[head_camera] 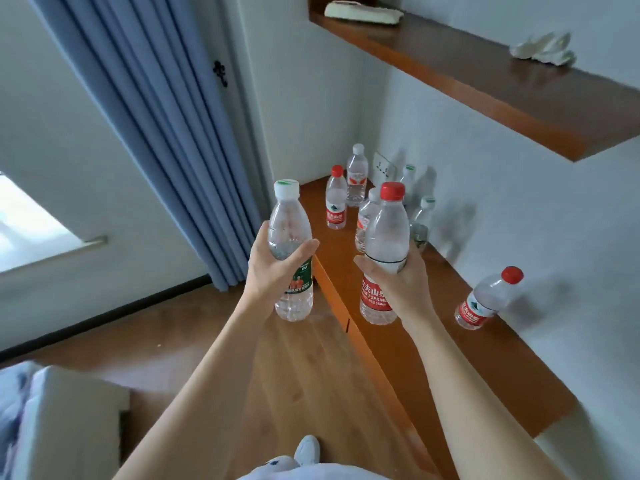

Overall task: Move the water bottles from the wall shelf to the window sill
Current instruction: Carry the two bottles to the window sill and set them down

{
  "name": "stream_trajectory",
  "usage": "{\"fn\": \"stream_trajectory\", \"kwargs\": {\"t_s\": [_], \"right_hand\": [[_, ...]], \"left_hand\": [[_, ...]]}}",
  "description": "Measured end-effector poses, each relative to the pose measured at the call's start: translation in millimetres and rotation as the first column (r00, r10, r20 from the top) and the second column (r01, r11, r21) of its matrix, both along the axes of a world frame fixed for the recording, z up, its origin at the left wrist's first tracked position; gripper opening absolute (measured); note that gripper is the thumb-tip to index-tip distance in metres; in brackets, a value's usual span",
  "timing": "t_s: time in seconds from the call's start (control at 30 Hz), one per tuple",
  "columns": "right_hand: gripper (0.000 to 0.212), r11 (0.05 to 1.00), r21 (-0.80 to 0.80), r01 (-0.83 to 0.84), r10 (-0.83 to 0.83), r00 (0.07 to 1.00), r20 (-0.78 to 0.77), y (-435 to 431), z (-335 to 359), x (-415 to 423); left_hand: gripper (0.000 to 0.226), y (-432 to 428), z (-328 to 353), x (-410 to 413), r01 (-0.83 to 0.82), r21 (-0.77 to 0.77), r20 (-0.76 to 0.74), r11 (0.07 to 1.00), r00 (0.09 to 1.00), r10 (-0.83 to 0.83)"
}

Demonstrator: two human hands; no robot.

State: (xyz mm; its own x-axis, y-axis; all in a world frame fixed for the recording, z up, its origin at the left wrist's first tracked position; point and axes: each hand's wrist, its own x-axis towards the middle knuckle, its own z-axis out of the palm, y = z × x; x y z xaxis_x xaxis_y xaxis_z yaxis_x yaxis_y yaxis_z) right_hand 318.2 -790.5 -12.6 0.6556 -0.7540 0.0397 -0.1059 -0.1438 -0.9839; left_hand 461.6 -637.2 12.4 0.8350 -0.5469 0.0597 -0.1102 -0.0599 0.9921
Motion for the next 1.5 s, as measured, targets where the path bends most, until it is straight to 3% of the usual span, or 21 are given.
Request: {"fn": "stream_trajectory", "kwargs": {"t_s": [0.17,0.3,0.4,0.53,0.77,1.1,1.5], "right_hand": [[0.048,0.974,-0.009,-0.228,0.228,0.974,0.003,39.8,-9.7,38.9],[0.062,0.924,-0.013,-0.383,0.383,0.924,-0.002,80.5,-16.1,70.2],[0.051,0.882,0.008,-0.471,0.471,0.882,-0.006,112.1,-15.6,91.5],[0.056,0.837,-0.003,-0.548,0.548,0.837,-0.012,149.8,-19.2,121.8],[0.047,0.788,-0.026,-0.616,0.615,0.788,-0.014,201.9,-20.4,188.3],[0.061,0.689,-0.009,-0.724,0.724,0.689,-0.025,293.3,-18.7,354.3],[0.069,0.622,-0.051,-0.782,0.779,0.624,-0.062,369.5,-22.4,490.7]], "left_hand": [[0.051,73.2,-4.7,-1.4,-0.242,0.004,-0.054,0.97,0.969,0.242],[0.048,128.0,-6.8,-1.4,-0.413,0.018,-0.047,0.911,0.91,0.413],[0.043,164.4,-7.3,1.1,-0.506,0.008,-0.028,0.863,0.862,0.506],[0.034,205.2,-12.1,8.8,-0.59,0.005,-0.023,0.807,0.807,0.59],[0.035,259.9,-23.7,54.3,-0.685,-0.002,-0.011,0.729,0.729,0.685],[0.047,351.4,-29.1,193.2,-0.768,-0.042,-0.06,0.639,0.64,0.766],[0.05,422.4,-26.9,312.4,-0.804,-0.046,0.01,0.593,0.593,0.805]]}}
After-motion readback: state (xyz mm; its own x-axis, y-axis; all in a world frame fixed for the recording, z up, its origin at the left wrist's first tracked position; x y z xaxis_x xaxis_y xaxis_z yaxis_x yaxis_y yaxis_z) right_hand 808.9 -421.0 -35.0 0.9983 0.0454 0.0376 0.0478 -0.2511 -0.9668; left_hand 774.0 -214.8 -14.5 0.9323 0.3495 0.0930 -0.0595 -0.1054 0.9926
